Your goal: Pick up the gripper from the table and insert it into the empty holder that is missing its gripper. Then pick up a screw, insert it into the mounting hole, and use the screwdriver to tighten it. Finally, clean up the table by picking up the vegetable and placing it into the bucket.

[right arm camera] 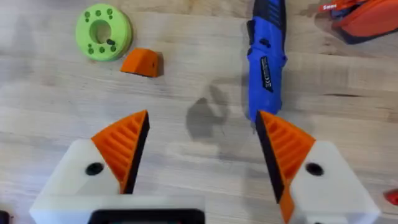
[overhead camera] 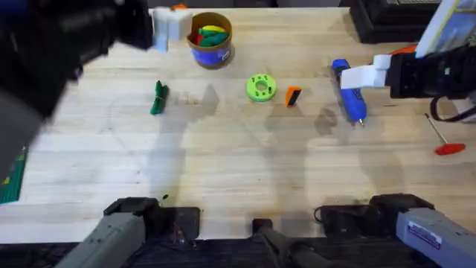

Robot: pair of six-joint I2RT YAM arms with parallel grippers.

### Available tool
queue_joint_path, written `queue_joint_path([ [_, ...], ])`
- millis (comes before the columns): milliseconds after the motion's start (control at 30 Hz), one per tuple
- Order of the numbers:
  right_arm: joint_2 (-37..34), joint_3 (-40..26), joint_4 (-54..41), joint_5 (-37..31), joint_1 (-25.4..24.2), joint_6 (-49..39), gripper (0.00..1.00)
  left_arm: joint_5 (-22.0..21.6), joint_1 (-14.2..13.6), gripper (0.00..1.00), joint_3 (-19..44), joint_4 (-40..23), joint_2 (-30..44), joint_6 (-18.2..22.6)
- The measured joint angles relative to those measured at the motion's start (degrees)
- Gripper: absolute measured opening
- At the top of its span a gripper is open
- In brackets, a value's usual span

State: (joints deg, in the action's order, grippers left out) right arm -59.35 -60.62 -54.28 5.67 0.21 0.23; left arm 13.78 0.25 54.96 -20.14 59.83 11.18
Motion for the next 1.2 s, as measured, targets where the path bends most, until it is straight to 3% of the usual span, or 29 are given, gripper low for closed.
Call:
queue_joint_path([
  [367,0.0,0.0,0.0,0.0,0.0,0.0,0.991,0.7,0.0,0.985,-28.6,20.1,-27.4,0.0],
  [633,0.0,0.0,0.0,0.0,0.0,0.0,0.990,3.6,0.0,0.985,-43.5,34.3,-41.4,0.0],
  [800,0.0,0.0,0.0,0.0,0.0,0.0,0.991,4.9,0.0,0.985,-51.3,41.2,-48.3,-2.7],
  [933,0.0,0.0,0.0,0.0,0.0,0.0,0.991,5.4,0.0,0.985,-54.5,41.6,-53.2,-6.1],
  [1000,0.0,0.0,0.0,0.0,0.0,0.0,0.990,6.1,0.0,0.985,-54.6,40.3,-57.3,-10.2],
  [1200,0.0,0.0,0.0,0.0,0.0,0.0,0.991,10.4,0.0,0.985,-54.6,35.1,-59.6,-13.2],
])
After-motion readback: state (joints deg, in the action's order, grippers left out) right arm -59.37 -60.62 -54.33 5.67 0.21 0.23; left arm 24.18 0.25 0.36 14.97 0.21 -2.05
